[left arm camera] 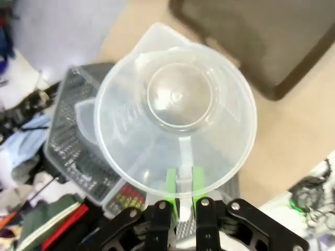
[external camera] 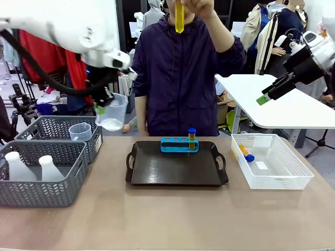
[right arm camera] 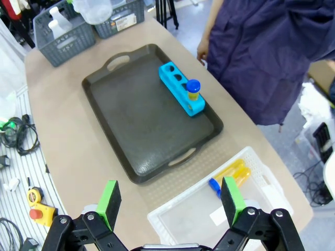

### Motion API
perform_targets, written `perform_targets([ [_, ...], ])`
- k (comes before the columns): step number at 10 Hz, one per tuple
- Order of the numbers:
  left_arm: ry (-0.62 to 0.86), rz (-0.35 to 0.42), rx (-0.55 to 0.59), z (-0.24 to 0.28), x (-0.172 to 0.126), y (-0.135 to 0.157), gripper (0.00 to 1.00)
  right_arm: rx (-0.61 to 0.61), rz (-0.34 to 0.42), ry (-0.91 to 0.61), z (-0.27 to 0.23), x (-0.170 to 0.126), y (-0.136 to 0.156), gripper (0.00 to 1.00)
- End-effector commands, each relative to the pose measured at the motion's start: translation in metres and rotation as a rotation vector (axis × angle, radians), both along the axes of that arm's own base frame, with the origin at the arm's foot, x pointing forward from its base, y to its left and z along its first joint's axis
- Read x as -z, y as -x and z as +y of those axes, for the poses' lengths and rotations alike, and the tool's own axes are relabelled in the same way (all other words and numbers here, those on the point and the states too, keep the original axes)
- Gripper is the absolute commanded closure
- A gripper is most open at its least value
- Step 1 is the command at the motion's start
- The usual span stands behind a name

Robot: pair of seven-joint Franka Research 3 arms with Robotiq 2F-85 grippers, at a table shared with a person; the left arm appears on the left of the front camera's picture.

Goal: Prepare the laboratory tools.
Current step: Pick up one Large Measuring Cup and place it on the Handle tray.

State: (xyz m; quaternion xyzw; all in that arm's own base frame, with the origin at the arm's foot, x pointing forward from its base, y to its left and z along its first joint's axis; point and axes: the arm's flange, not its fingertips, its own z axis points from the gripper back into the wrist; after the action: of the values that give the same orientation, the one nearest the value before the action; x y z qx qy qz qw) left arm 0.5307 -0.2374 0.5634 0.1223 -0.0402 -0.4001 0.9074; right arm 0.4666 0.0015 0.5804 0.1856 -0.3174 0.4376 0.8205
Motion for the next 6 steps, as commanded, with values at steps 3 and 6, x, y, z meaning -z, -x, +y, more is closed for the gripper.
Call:
perform_targets([
  [3, -0.037, -0.008, 0.237, -0.066, 0.033, -0.033, 1.00, -0.005, -0.004, -0.016, -0.001, -0.001, 0.000, 0.00],
  [6, 0.027, -0.001, 0.335, -0.110, 0.038, -0.035, 1.00, -0.005, -0.004, -0.016, -0.001, -0.001, 0.000, 0.00],
])
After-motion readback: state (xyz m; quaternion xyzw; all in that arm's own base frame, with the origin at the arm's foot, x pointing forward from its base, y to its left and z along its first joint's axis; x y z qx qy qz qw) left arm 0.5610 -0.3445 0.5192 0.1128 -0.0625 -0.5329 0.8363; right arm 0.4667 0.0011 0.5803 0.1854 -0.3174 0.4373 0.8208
